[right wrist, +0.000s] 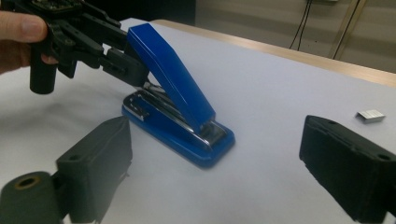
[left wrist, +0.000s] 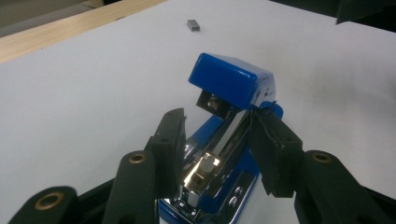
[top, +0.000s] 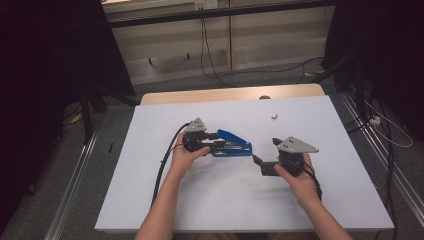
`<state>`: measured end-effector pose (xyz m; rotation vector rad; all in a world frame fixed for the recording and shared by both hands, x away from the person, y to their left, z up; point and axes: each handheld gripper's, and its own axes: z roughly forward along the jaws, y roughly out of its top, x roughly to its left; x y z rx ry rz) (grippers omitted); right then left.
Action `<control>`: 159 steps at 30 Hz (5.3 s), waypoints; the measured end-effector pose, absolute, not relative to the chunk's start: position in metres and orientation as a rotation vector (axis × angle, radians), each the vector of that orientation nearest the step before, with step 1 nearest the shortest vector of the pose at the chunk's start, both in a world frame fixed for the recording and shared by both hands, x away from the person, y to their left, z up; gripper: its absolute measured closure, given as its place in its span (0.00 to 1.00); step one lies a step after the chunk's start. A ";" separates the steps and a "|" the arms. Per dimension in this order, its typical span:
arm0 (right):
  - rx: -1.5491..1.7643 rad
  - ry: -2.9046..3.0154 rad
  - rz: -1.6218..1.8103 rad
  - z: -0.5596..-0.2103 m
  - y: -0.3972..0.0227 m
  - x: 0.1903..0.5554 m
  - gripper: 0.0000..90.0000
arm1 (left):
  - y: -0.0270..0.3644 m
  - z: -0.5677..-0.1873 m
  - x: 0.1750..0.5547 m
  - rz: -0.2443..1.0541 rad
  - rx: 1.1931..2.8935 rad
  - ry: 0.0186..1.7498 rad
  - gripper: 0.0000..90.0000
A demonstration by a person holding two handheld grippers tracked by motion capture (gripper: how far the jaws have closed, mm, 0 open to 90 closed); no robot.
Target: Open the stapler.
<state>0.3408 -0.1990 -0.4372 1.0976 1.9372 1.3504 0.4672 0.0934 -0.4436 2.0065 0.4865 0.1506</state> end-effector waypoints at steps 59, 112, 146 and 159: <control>1.228 1.970 1.397 -0.461 -0.094 0.408 1.00 | 0.102 -0.425 0.464 0.161 1.953 0.517 0.75; 1.266 1.926 1.382 -0.452 -0.101 0.410 1.00 | 0.098 -0.457 0.464 0.186 2.039 0.583 1.00; 1.259 1.866 1.143 -0.443 -0.149 0.407 1.00 | 0.097 -0.459 0.463 0.184 2.034 0.572 1.00; 1.293 1.896 1.105 -0.454 -0.162 0.410 1.00 | 0.098 -0.459 0.464 0.176 2.032 0.576 1.00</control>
